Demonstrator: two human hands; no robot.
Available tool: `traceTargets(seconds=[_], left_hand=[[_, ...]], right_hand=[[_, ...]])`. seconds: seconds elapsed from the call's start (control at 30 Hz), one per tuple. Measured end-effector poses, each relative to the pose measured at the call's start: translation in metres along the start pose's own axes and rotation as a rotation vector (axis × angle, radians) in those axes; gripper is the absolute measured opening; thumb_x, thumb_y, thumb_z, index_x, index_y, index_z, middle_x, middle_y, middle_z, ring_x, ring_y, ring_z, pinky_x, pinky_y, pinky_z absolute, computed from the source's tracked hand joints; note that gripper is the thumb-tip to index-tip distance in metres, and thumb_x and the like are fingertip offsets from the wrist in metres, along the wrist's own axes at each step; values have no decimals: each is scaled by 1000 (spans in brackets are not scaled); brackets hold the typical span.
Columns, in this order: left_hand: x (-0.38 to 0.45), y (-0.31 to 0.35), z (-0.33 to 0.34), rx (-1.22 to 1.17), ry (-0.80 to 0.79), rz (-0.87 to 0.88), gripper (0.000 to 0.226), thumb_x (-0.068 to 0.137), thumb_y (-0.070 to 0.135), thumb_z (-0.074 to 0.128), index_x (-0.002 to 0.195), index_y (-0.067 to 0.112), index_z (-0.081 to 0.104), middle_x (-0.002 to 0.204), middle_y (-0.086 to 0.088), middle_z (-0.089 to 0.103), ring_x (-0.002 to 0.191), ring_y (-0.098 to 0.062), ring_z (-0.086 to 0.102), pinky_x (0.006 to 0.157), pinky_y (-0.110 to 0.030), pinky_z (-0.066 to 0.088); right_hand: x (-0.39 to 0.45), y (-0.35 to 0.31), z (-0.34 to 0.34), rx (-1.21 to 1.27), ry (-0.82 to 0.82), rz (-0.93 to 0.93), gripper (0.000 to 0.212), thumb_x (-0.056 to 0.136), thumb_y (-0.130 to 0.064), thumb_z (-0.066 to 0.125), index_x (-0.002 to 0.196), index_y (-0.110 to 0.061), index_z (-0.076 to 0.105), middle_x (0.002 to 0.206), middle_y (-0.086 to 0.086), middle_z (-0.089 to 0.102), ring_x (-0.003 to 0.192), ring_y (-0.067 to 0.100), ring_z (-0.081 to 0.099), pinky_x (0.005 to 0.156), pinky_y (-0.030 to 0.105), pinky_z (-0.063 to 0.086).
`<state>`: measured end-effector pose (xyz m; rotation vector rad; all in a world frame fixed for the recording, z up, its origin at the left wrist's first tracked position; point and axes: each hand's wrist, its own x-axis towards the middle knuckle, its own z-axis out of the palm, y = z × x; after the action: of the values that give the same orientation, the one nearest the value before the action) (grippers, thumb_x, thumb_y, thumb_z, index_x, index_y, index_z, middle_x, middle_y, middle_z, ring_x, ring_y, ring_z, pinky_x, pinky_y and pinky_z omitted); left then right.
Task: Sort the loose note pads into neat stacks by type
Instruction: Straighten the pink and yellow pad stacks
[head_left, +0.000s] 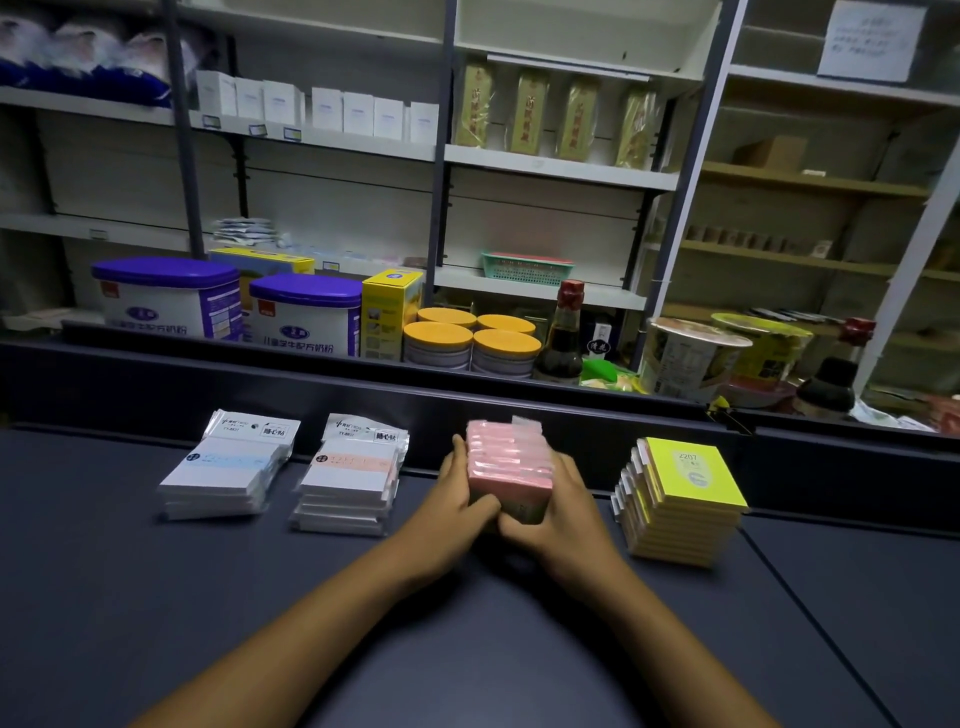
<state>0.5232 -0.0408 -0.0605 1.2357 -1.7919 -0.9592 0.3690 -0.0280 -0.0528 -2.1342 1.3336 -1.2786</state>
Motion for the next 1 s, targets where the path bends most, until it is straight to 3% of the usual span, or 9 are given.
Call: traceTargets(seconds=[0.13,0.3,0.4,0.5,0.6,0.7,0.87,0.93,1.0], left_hand=[[1,-5,0,25,-48,-4,83,94,9,50,156,10,-5,164,1,0,150,-8,4,122,-25,9],[-1,1,-8,-96,75,60,81,72,22,66,146,21,31,138,1,43,128,-11,48,105,-19,39],[1,0,-13,-257,124,69,80,66,20,78,135,26,38,127,7,56,116,-5,55,91,-12,46],[2,-1,-12,-432,148,20,79,61,31,78,132,19,47,124,0,63,116,-10,60,94,-21,49],[3,-3,-10,-583,156,-18,84,55,40,81,129,14,52,122,-7,68,116,-20,64,104,-39,49],[3,-6,-12,-641,126,-22,84,57,39,83,131,17,50,123,-7,68,116,-22,64,107,-48,46],[5,-7,-17,-500,11,-9,99,54,40,86,139,24,37,129,-5,60,115,-16,64,97,-31,52],[3,-5,-19,-300,-12,2,100,50,45,81,137,24,37,131,0,55,113,-7,62,90,-20,52],[0,-4,-19,-124,-9,3,100,49,46,77,138,22,37,135,1,47,117,-5,56,96,-22,49]], right_hand=[[-1,3,1,9,-52,3,64,71,-14,81,115,-47,50,116,-30,50,112,-3,45,97,8,35],[3,2,-12,56,-67,64,63,72,-15,83,114,-50,51,116,-23,55,115,0,52,97,13,41],[6,0,-22,174,-110,137,60,74,-16,85,125,-32,57,122,-4,63,113,7,61,96,22,50],[8,0,-24,361,-117,215,72,71,-21,84,135,-15,53,119,5,69,106,15,68,86,25,55],[11,1,-16,465,-95,333,97,65,-28,89,146,-10,39,128,9,64,112,17,66,99,35,53],[11,4,-13,655,-71,414,92,63,-24,88,142,-5,43,119,14,68,108,24,69,99,40,53],[12,5,-26,635,-47,394,90,61,-8,90,139,-17,46,127,9,61,114,25,65,91,43,58],[11,7,-32,555,-80,342,88,67,6,84,140,-21,44,130,4,59,114,19,65,91,35,58],[9,8,-34,440,-144,281,91,68,13,79,142,-24,40,131,0,58,112,10,65,87,23,55]])
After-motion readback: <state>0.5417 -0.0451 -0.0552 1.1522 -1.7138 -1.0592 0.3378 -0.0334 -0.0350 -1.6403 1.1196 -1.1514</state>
